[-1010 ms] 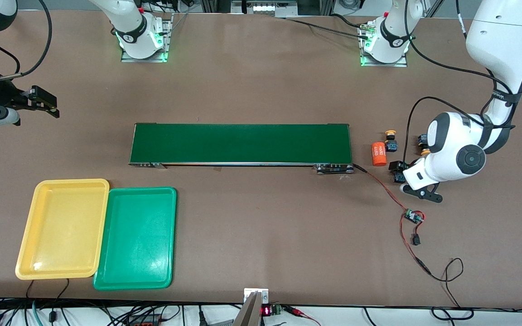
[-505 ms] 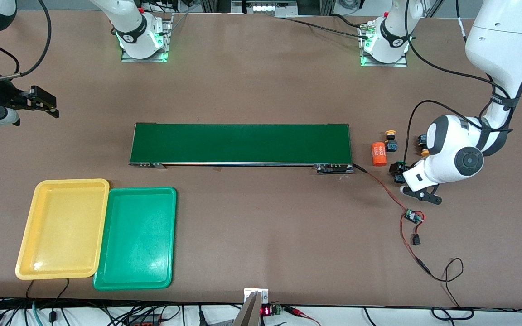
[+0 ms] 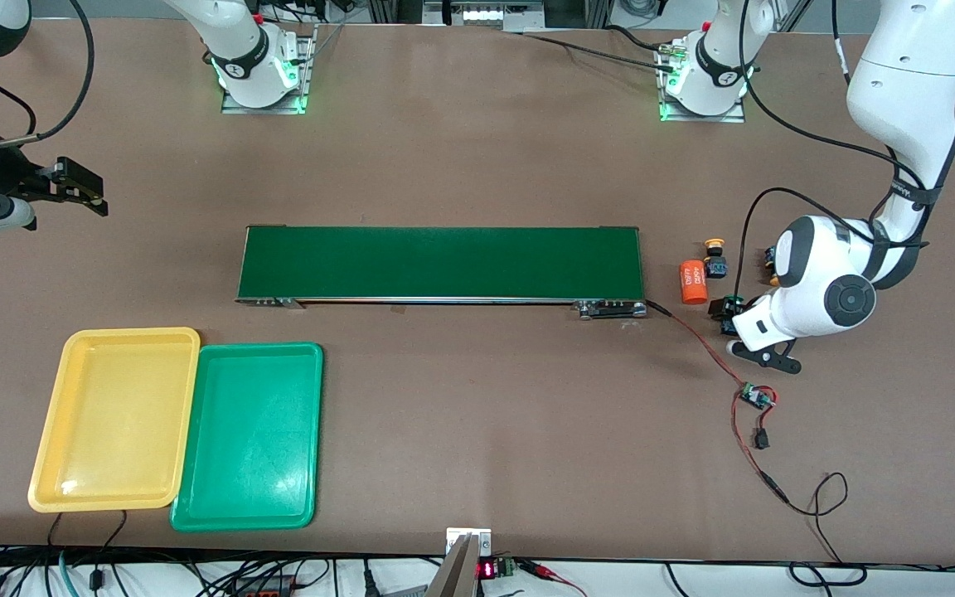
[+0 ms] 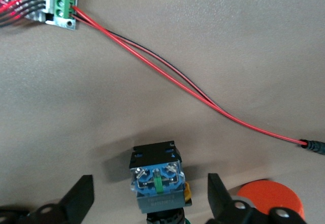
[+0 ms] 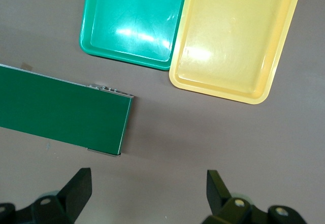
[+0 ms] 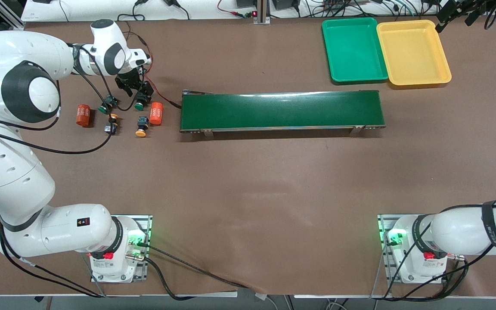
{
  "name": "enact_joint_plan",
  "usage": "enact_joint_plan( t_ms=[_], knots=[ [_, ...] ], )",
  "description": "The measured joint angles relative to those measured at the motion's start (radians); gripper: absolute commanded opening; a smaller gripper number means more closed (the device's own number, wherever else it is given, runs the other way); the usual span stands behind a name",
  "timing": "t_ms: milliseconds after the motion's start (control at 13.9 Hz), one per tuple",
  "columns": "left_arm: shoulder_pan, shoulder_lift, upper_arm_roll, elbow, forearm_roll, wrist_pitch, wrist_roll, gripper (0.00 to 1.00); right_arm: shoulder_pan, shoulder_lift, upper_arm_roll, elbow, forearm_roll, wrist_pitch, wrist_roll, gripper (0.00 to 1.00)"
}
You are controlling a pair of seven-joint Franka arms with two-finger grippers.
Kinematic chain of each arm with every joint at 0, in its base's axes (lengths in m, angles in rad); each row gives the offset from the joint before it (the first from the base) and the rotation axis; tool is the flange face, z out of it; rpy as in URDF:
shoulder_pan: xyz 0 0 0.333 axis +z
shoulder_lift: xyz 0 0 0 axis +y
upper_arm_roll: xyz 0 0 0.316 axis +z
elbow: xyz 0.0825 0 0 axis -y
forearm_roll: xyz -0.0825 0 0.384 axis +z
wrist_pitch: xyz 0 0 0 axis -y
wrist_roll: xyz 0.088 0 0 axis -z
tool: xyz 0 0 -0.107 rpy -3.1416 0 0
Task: Sort buttons by color to trays
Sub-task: 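Carry the button with the left gripper onto the conveyor belt end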
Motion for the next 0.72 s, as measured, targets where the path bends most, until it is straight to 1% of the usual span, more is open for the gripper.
enact_joint_plan(
  t_ms=[72, 144, 216, 289, 505, 577, 721],
  knots=[
    [0.0, 0.0, 0.0, 0.0, 0.0, 0.0, 0.0, 0.38, 0.0, 0.001, 0.0, 0.0, 0.0, 0.0, 0.0, 1.0],
    [0.0, 0.0, 0.0, 0.0, 0.0, 0.0, 0.0, 0.22, 0.0, 0.004, 0.0, 0.0, 0.0, 0.0, 0.0, 1.0],
    [0.0, 0.0, 0.0, 0.001, 0.0, 0.001, 0.0, 0.12, 0.0, 0.009, 0.0, 0.0, 0.0, 0.0, 0.0, 1.0],
    [0.0, 0.0, 0.0, 0.002, 0.0, 0.002, 0.0, 0.06, 0.0, 0.016, 0.0, 0.001, 0.0, 0.0, 0.0, 1.0],
    [0.001, -0.007, 0.0, 0.015, 0.0, 0.004, 0.0, 0.01, 0.0, 0.039, -0.001, 0.014, 0.0, 0.0, 0.0, 1.0],
    [0.001, -0.021, 0.0, 0.022, 0.0, 0.0, 0.0, 0.0, 0.0, 0.043, -0.001, 0.016, 0.0, 0.0, 0.0, 1.0],
    [0.002, -0.082, -0.004, 0.032, -0.007, -0.046, 0.0, 0.0, 0.0, 0.051, -0.001, 0.017, 0.0, 0.0, 0.0, 1.0]
  ],
)
